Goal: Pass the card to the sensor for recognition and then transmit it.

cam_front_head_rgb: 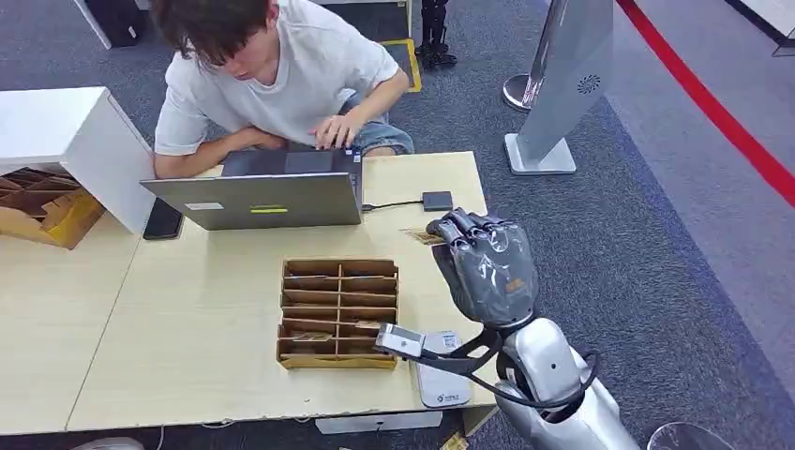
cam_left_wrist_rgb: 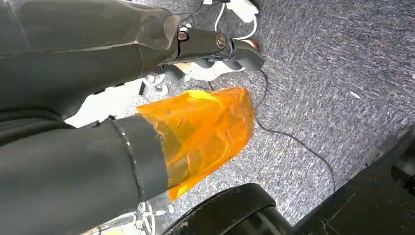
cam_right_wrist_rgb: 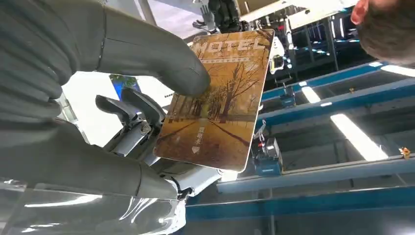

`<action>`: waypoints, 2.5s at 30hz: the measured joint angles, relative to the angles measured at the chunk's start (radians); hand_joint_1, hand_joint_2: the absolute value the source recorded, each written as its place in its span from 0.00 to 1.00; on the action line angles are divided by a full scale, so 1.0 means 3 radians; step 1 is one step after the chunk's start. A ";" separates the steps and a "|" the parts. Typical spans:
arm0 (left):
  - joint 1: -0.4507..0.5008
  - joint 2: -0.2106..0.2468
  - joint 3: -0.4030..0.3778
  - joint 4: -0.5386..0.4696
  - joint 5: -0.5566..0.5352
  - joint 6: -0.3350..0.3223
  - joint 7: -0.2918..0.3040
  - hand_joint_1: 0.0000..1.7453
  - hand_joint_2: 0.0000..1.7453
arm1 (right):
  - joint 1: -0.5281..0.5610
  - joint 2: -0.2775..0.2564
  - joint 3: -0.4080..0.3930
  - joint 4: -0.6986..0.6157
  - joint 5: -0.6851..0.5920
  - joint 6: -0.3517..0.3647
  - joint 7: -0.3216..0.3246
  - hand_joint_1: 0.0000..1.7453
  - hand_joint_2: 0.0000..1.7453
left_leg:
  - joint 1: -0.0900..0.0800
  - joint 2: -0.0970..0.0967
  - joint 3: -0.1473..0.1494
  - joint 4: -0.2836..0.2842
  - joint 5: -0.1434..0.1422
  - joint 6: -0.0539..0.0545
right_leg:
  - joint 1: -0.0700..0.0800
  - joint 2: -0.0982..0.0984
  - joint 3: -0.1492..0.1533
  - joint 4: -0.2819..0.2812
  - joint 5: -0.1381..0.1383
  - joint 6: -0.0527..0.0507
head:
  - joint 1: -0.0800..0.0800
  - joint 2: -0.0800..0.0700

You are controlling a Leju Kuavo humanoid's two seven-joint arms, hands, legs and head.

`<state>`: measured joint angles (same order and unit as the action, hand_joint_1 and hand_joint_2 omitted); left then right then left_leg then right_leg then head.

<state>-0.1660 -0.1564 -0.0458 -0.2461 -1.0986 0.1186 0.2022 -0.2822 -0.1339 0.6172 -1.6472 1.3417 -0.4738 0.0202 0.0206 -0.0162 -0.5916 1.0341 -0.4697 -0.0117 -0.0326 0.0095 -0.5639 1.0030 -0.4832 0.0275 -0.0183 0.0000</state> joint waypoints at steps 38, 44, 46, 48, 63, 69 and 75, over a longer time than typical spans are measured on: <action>0.0002 0.0005 0.0104 0.0000 -0.0079 -0.0028 -0.0017 0.00 0.00 | 0.0161 0.0033 -0.0092 0.0032 -0.2583 0.1721 -0.0097 1.00 1.00 | 0.0000 -0.0001 -0.0002 0.0000 0.0000 0.0000 | 0.0000 -0.0002 0.0000 0.0000 0.0000 0.0000 | 0.0000 0.0000; 0.0002 0.0010 0.0146 0.0000 -0.0088 -0.0025 -0.0029 0.00 0.00 | 0.0162 0.0038 -0.0140 0.0125 -0.2811 0.1825 -0.0042 1.00 1.00 | 0.0000 -0.0001 -0.0002 0.0000 0.0000 0.0000 | 0.0000 -0.0002 0.0000 0.0000 0.0000 0.0000 | 0.0001 0.0000; 0.0002 0.0013 0.0158 0.0000 -0.0090 -0.0024 -0.0034 0.00 0.00 | 0.0160 0.0042 -0.0147 0.0149 -0.2856 0.1857 -0.0029 1.00 1.00 | 0.0000 -0.0001 -0.0002 0.0000 0.0000 0.0000 | 0.0000 -0.0002 0.0000 0.0000 0.0000 0.0000 | 0.0000 0.0000; 0.0003 0.0015 0.0168 0.0000 -0.0094 -0.0020 -0.0036 0.00 0.00 | 0.0157 0.0042 -0.0149 0.0176 -0.2901 0.1867 0.0009 1.00 1.00 | 0.0000 -0.0001 -0.0002 0.0000 0.0000 0.0000 | 0.0000 -0.0002 0.0000 0.0000 0.0000 0.0000 | 0.0000 0.0000; 0.0016 0.0031 0.0233 0.0000 -0.0099 0.0004 -0.0053 0.00 0.00 | 0.0109 0.0042 -0.0192 0.0340 -0.3086 0.1935 0.0203 1.00 1.00 | 0.0000 -0.0001 -0.0002 0.0000 0.0000 0.0000 | 0.0000 -0.0002 0.0000 0.0000 0.0000 0.0000 | 0.0000 0.0000; 0.0017 0.0038 0.0248 0.0000 -0.0099 0.0005 -0.0053 0.00 0.00 | 0.0104 0.0041 -0.0197 0.0371 -0.3127 0.1979 0.0281 1.00 1.00 | 0.0000 -0.0001 -0.0002 0.0000 0.0000 0.0000 | 0.0000 -0.0002 0.0000 0.0000 0.0000 0.0000 | 0.0000 0.0000; 0.0021 0.0043 0.0253 0.0000 -0.0099 0.0017 -0.0053 0.00 0.00 | 0.0101 0.0025 -0.0233 0.0454 -0.3185 0.1995 0.0370 1.00 1.00 | 0.0000 -0.0001 -0.0002 0.0000 0.0000 0.0000 | 0.0000 -0.0002 0.0000 0.0000 0.0000 0.0000 | 0.0000 0.0000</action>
<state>-0.1596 -0.1434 0.0301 -0.2461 -1.1284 0.1236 0.1862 -0.2517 -0.1262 0.5474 -1.5110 0.3861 0.1247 0.1312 0.0206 -0.0165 -0.5922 1.0341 -0.4697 -0.0116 -0.0326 0.0090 -0.5639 1.0030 -0.4832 0.0275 -0.0183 0.0000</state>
